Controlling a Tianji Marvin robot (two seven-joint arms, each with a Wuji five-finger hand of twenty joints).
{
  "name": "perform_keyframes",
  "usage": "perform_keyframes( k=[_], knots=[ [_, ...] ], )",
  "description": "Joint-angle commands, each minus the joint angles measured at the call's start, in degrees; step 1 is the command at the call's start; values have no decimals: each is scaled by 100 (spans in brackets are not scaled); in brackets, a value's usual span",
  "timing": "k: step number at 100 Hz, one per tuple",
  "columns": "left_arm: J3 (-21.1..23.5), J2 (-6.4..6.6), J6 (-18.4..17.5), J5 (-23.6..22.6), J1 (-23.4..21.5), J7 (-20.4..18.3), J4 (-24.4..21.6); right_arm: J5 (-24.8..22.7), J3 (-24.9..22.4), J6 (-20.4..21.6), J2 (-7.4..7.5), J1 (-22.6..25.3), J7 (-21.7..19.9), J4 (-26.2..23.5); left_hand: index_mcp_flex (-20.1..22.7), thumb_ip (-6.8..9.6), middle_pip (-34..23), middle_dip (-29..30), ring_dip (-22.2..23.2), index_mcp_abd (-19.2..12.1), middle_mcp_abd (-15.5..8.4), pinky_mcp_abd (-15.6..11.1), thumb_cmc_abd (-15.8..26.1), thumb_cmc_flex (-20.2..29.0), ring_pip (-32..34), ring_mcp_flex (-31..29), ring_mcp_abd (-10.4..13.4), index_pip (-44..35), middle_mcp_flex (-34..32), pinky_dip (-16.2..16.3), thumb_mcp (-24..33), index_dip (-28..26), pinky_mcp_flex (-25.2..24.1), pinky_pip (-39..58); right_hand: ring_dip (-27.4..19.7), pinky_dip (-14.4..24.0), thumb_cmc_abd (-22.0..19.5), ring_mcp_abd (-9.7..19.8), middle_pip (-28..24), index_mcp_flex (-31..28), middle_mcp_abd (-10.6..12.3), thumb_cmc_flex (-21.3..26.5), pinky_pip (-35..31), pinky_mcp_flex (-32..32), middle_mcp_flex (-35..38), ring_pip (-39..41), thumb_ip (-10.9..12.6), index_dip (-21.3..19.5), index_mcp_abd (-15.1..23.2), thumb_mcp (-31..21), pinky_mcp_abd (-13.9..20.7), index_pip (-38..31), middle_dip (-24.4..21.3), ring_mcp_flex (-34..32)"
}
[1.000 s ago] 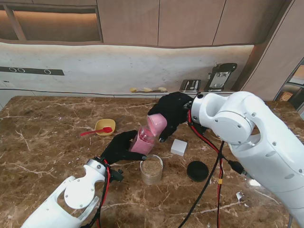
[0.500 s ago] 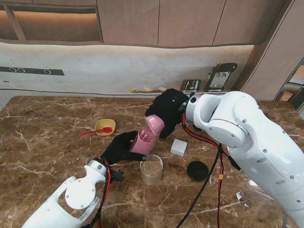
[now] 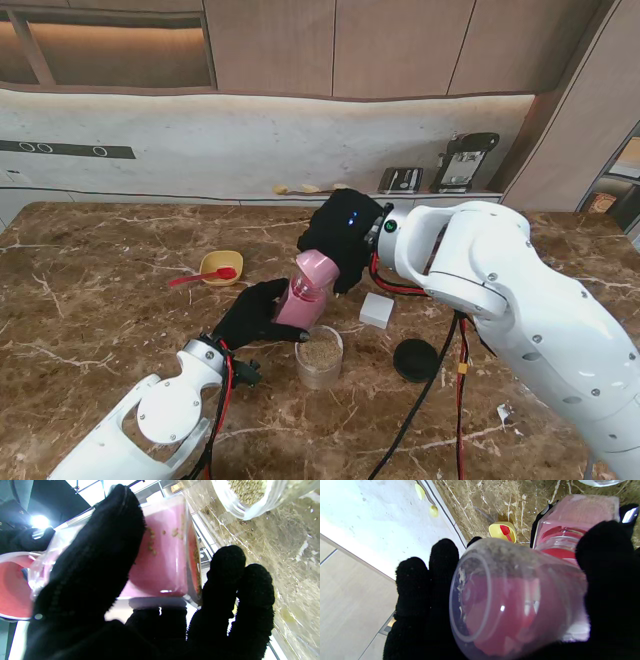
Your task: Measure grain into the airtight container
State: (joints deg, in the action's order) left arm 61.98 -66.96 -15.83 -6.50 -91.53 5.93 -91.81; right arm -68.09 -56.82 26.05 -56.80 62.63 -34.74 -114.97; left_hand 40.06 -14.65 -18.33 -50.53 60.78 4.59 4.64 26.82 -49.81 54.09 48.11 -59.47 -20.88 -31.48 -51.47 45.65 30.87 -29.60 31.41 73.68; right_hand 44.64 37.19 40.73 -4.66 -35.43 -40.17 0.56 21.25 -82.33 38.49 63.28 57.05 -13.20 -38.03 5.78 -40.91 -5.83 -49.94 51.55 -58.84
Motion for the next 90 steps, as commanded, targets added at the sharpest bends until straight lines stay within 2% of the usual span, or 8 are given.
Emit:
perform_keyframes(
  k=[1, 30, 48, 51, 58, 63, 67, 90],
  knots=[
    [-29, -51, -82, -19, 17, -3, -126, 43, 74, 27, -24, 39, -93, 50, 2189, 282, -1797, -461, 36, -1303, -573, -201, 2495, 968, 296, -129, 496, -3327, -998, 143, 2163, -438, -10, 310, 273, 145, -1441, 873, -616, -692, 611, 893, -288, 99, 438, 494, -55, -117, 1013, -1389, 328, -175, 214, -338],
    [-8, -47, -100, -19, 4, -9, -121, -210, 100, 173, -25, 26, -77, 4, 2181, 280, -1796, -465, 31, -1315, -579, -204, 2491, 962, 299, -133, 500, -3327, -1000, 143, 2165, -440, -4, 316, 281, 139, -1449, 883, -631, -693, 617, 886, -283, 108, 430, 496, -55, -141, 1030, -1392, 348, -171, 205, -335],
    [-2, -48, -94, -12, 0, -10, -122, -700, 88, 407, -38, 104, 158, -89, 2174, 278, -1791, -465, 27, -1322, -590, -215, 2490, 960, 297, -137, 510, -3325, -993, 142, 2166, -441, 4, 319, 284, 135, -1438, 920, -640, -696, 612, 867, -282, 124, 434, 495, -52, -153, 1077, -1392, 368, -159, 196, -348],
    [-1, -48, -92, -9, 0, -11, -123, -775, 83, 443, -40, 122, 206, -109, 2174, 278, -1792, -466, 27, -1319, -593, -217, 2493, 961, 294, -134, 504, -3325, -995, 141, 2168, -441, 5, 320, 284, 132, -1431, 931, -651, -706, 715, 854, -280, 147, 457, 496, -50, -153, 1089, -1398, 386, -153, 201, -363],
    [3, -45, -95, -12, -1, -17, -126, -814, 80, 465, -42, 160, 263, -138, 2174, 277, -1795, -467, 26, -1324, -596, -218, 2492, 958, 294, -133, 516, -3327, -997, 141, 2166, -443, 5, 320, 286, 128, -1427, 923, -642, -710, 615, 848, -275, 157, 443, 499, -49, -151, 1080, -1410, 397, -146, 193, -371],
    [6, -44, -100, -13, 1, -20, -122, -865, 81, 490, -44, 181, 310, -158, 2173, 277, -1793, -467, 26, -1327, -589, -218, 2490, 962, 295, -135, 515, -3329, -995, 140, 2170, -444, 5, 320, 287, 127, -1428, 930, -655, -713, 726, 844, -274, 159, 463, 500, -52, -149, 1088, -1410, 397, -141, 201, -375],
    [7, -44, -104, -12, 5, -22, -118, -908, 83, 505, -44, 198, 332, -176, 2176, 276, -1794, -467, 26, -1332, -595, -218, 2490, 960, 296, -137, 516, -3331, -997, 140, 2170, -445, 5, 321, 288, 127, -1429, 929, -645, -711, 625, 848, -275, 161, 443, 499, -53, -149, 1079, -1413, 389, -139, 193, -373],
    [17, -41, -111, -16, 14, -33, -107, -1122, 94, 653, -40, 243, 523, -202, 2172, 272, -1794, -465, 26, -1320, -585, -219, 2485, 958, 294, -133, 505, -3330, -997, 136, 2174, -445, -7, 314, 293, 127, -1414, 960, -665, -722, 746, 824, -275, 161, 478, 505, -57, -147, 1122, -1416, 384, -129, 213, -383]
  ],
)
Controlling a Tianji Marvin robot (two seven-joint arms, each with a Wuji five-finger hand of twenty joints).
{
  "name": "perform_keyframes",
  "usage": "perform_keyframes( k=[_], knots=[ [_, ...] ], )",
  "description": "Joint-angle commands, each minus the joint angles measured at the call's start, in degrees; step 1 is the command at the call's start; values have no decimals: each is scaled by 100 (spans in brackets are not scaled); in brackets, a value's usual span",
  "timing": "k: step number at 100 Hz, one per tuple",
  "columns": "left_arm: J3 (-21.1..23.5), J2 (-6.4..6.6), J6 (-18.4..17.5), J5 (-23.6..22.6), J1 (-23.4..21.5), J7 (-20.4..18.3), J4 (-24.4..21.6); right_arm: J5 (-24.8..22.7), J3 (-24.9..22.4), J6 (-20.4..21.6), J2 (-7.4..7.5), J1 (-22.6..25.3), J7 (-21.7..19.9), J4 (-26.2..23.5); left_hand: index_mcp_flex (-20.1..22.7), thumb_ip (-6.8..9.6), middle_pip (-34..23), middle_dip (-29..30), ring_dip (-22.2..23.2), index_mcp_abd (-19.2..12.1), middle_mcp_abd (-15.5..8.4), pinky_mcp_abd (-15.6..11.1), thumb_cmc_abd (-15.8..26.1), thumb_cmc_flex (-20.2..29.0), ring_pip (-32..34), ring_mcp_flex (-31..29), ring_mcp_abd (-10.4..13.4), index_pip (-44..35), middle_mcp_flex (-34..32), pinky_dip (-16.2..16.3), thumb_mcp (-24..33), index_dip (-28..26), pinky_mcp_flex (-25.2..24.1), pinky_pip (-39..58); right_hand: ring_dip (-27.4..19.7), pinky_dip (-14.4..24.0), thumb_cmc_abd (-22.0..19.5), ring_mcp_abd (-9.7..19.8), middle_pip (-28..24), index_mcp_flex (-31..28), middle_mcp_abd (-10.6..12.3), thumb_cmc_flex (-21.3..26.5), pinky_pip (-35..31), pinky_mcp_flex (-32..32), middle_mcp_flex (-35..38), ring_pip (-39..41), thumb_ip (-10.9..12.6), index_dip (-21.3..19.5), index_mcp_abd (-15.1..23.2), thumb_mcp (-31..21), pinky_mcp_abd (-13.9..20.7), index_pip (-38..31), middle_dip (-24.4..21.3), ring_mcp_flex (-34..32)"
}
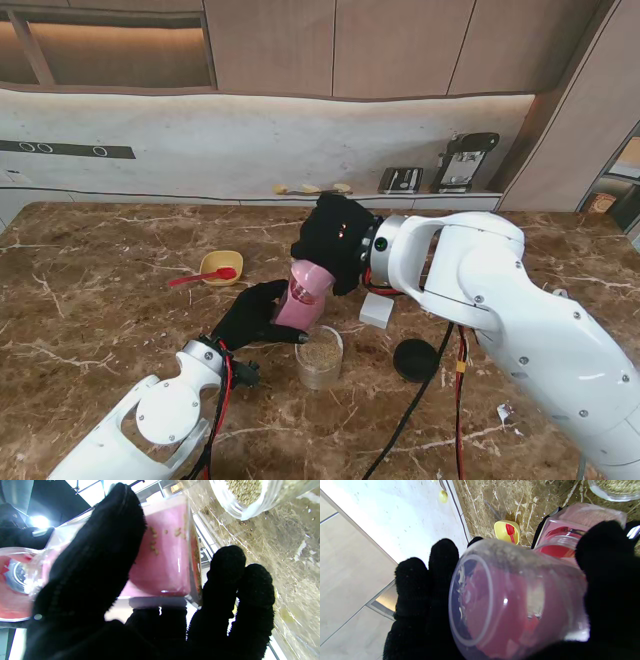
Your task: Measure grain into the airtight container
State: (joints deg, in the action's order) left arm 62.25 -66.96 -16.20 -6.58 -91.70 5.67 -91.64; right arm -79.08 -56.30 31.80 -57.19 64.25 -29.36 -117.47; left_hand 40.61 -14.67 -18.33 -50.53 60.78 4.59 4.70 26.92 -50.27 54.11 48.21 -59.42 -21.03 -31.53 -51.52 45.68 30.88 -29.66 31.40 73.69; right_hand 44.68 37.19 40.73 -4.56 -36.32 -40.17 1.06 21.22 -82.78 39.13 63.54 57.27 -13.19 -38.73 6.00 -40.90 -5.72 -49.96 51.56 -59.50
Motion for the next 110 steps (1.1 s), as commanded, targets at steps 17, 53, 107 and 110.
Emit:
perform_keyframes(
  k=[17, 53, 107, 110],
  knots=[
    [-14, -43, -82, -4, 35, -4, -115, -11, 47, 114, 3, 99, -13, 36, 2133, 273, -1796, -464, 27, -1299, -575, -217, 2525, 959, 287, -140, 511, -3320, -999, 132, 2181, -435, -4, 313, 291, 123, -1421, 958, -572, -720, 706, 820, -224, 104, 451, 487, -60, -74, 1114, -1432, 398, -119, 215, -327],
    [-37, -48, -104, 16, 53, -1, -87, -35, 88, 83, 6, 79, -104, 58, 2139, 273, -1796, -467, 25, -1304, -575, -203, 2528, 954, 294, -140, 501, -3321, -1006, 134, 2184, -434, -6, 316, 299, 127, -1431, 962, -573, -708, 704, 808, -232, 130, 465, 500, -60, -63, 1099, -1422, 406, -106, 210, -343],
    [-140, -94, -277, 61, 129, 126, 33, 196, 436, -153, -12, -318, -441, 156, 2202, 350, -1842, -465, 13, -1361, -684, -250, 2578, 955, 244, -76, 554, -3384, -999, 114, 2228, -448, -66, 256, 382, 185, -1420, 1010, -750, -737, 746, 869, -293, 159, 548, 668, -50, 16, 1107, -1378, 397, -66, 259, -394],
    [-144, -96, -282, 63, 131, 132, 37, 194, 465, -153, -12, -347, -460, 164, 2202, 354, -1842, -462, 13, -1364, -690, -252, 2584, 953, 241, -72, 555, -3384, -996, 113, 2231, -447, -70, 252, 386, 188, -1407, 1017, -758, -742, 749, 869, -294, 160, 559, 675, -49, 36, 1111, -1382, 397, -53, 264, -399]
  ],
)
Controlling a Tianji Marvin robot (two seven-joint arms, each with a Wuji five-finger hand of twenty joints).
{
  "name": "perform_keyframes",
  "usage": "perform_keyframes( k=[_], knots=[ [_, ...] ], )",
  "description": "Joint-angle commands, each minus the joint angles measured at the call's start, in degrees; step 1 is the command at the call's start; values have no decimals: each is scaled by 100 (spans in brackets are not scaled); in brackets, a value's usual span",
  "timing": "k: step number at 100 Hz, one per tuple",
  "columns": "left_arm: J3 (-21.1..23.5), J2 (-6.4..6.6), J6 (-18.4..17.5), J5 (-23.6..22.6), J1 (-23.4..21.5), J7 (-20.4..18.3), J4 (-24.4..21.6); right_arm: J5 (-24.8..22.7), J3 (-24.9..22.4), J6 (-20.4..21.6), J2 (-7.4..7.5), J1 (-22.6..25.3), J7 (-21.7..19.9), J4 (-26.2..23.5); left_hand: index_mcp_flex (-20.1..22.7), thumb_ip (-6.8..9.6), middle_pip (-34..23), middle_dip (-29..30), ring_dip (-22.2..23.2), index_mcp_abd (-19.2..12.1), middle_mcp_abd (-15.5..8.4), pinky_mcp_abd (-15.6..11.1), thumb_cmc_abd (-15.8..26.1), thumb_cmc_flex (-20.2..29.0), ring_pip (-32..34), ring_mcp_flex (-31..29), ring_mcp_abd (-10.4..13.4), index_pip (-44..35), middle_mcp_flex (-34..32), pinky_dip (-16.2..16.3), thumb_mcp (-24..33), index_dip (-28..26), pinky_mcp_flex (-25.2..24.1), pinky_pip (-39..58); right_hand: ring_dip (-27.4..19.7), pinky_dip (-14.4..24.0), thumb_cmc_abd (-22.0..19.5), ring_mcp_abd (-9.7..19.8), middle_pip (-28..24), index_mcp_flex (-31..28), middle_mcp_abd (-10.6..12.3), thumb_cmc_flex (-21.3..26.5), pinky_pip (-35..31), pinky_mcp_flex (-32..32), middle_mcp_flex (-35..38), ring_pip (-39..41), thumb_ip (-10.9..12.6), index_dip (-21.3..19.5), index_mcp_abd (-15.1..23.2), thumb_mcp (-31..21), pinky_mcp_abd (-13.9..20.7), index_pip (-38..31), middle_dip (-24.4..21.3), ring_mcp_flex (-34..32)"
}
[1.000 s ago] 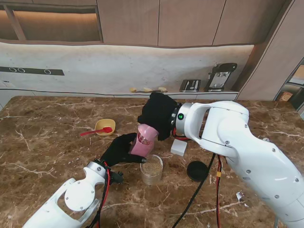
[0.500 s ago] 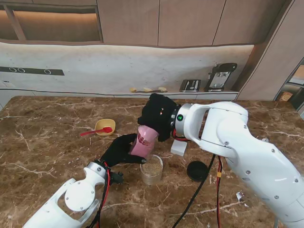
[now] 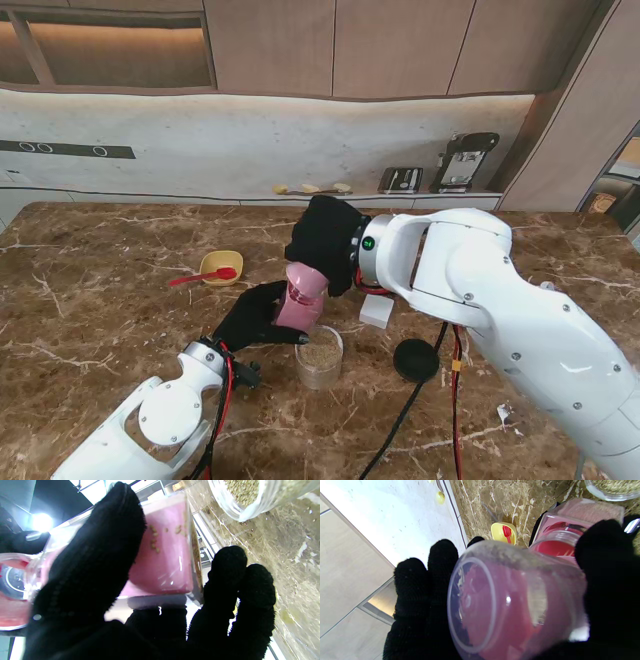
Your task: Measure grain into the airtight container
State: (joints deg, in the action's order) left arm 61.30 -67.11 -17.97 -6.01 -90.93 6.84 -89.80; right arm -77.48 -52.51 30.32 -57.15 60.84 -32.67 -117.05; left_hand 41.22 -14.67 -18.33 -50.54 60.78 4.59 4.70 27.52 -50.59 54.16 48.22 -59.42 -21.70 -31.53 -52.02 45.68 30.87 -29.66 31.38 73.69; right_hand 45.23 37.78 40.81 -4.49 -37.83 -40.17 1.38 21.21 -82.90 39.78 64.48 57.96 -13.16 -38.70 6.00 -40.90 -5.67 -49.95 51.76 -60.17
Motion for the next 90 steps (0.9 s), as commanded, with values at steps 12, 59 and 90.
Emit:
perform_keyframes(
  k=[12, 59, 90],
  knots=[
    [-63, -90, -121, 18, 55, 39, -138, 70, 192, 15, -12, -109, -176, 180, 2147, 362, -1849, -454, 13, -1357, -682, -315, 2612, 942, 233, -71, 628, -3388, -947, 111, 2235, -442, -73, 243, 347, 140, -1359, 1010, -631, -784, 610, 879, -285, 112, 492, 622, -48, 185, 1103, -1425, 381, 9, 266, -352],
    [-52, -89, -108, 31, 36, 36, -150, 140, 297, 21, 2, -190, -340, 222, 2146, 359, -1862, -442, 27, -1328, -645, -290, 2607, 951, 226, -77, 603, -3379, -950, 122, 2239, -414, -79, 233, 811, 345, -1354, 1202, -965, -695, 832, 900, -360, 33, 612, 972, -10, 1100, 974, -1436, 374, 18, 889, -343],
    [-58, -86, -102, 24, 52, 24, -140, 156, 317, 38, 5, -215, -355, 238, 2144, 358, -1864, -445, 31, -1339, -655, -291, 2603, 948, 225, -78, 609, -3384, -951, 127, 2240, -409, -75, 231, 867, 394, -1358, 1241, -1006, -691, 859, 863, -382, 33, 630, 1014, -15, 1167, 1032, -1430, 374, -2, 994, -342]
  ],
)
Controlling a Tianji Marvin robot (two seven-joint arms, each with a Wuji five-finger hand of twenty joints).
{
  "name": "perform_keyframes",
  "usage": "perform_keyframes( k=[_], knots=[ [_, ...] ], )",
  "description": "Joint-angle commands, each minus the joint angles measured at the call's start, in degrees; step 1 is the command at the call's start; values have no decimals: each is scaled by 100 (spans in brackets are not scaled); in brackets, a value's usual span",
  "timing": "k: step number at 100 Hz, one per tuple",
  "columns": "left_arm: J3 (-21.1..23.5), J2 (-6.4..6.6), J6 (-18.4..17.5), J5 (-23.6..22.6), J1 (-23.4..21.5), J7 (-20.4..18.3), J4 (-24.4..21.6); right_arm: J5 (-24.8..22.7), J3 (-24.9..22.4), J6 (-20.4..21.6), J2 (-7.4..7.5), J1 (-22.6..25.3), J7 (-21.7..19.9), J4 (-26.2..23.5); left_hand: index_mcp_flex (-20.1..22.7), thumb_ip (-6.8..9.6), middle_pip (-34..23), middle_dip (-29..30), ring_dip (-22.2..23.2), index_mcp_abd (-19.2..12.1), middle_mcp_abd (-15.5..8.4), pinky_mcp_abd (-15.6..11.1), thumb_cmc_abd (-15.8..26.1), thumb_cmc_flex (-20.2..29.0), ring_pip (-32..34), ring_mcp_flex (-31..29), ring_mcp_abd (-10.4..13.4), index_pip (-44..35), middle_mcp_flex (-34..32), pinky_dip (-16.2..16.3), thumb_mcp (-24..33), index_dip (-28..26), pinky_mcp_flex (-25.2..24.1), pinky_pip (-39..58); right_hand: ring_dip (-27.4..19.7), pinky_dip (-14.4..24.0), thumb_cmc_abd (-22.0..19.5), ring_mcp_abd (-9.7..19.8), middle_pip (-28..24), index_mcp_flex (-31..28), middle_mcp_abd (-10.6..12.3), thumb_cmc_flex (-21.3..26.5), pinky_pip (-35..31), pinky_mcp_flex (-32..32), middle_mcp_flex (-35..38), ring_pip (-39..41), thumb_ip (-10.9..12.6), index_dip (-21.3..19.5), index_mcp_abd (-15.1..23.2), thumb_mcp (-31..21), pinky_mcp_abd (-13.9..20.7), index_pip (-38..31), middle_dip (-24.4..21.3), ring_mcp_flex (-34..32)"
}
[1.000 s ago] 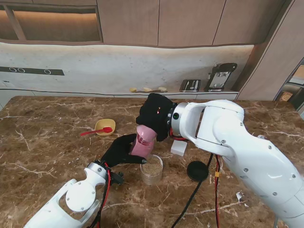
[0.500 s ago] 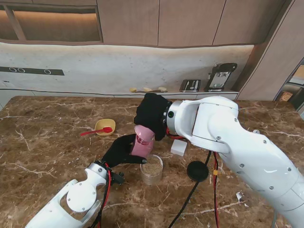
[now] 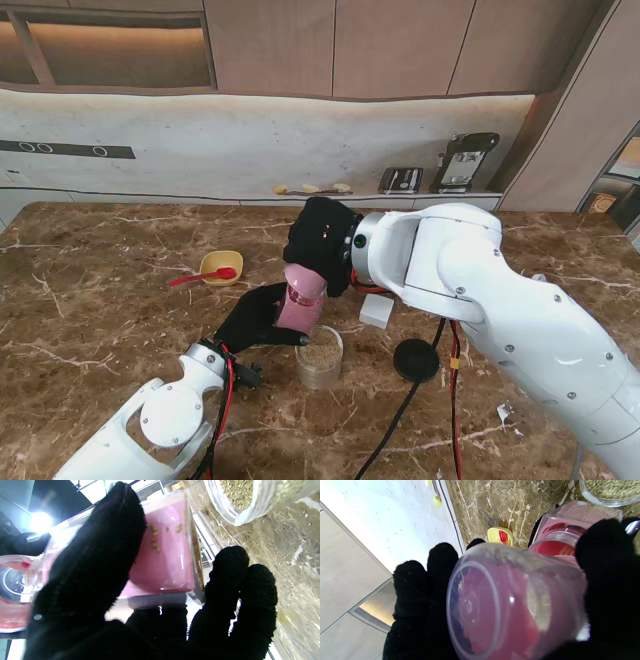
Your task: Measure grain into the airtight container
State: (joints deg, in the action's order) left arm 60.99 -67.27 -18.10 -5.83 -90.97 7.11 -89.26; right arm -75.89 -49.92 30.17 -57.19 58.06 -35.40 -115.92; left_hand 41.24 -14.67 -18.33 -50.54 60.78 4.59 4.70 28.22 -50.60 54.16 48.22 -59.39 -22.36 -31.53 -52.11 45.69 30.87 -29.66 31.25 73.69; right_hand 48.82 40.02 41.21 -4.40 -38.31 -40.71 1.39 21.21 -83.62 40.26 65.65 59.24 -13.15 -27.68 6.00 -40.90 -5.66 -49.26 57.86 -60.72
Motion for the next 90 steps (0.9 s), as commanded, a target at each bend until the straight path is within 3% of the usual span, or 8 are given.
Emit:
perform_keyframes(
  k=[1, 71, 90],
  knots=[
    [-28, -70, -89, 5, 57, -3, -193, -6, 57, 52, 9, 63, -74, 126, 2141, 357, -1862, -445, 31, -1338, -659, -361, 2605, 945, 224, -80, 675, -3384, -939, 127, 2238, -409, -62, 231, 510, 170, -1398, 1231, -959, -637, 859, 865, -309, -16, 513, 886, -14, 66, 1029, -1433, 373, -72, 386, -287],
    [-31, -67, -109, 7, 93, -24, -171, -50, 129, 159, 15, 11, 62, 230, 2142, 350, -1866, -447, 33, -1339, -666, -383, 2602, 939, 220, -86, 698, -3397, -944, 129, 2249, -408, -56, 232, 582, 225, -1350, 1262, -993, -686, 874, 812, -292, -27, 560, 920, -18, 124, 1099, -1484, 383, -124, 514, -300],
    [-15, -74, -117, -13, 79, 14, -164, 84, -48, 132, 18, 125, 127, 258, 2145, 352, -1863, -442, 32, -1338, -652, -366, 2602, 944, 213, -77, 680, -3393, -946, 127, 2253, -403, -70, 220, 521, 214, -1400, 1222, -774, -679, 871, 802, -155, -98, 445, 708, -39, -96, 1267, -1472, 400, -205, 400, -193]
  ],
)
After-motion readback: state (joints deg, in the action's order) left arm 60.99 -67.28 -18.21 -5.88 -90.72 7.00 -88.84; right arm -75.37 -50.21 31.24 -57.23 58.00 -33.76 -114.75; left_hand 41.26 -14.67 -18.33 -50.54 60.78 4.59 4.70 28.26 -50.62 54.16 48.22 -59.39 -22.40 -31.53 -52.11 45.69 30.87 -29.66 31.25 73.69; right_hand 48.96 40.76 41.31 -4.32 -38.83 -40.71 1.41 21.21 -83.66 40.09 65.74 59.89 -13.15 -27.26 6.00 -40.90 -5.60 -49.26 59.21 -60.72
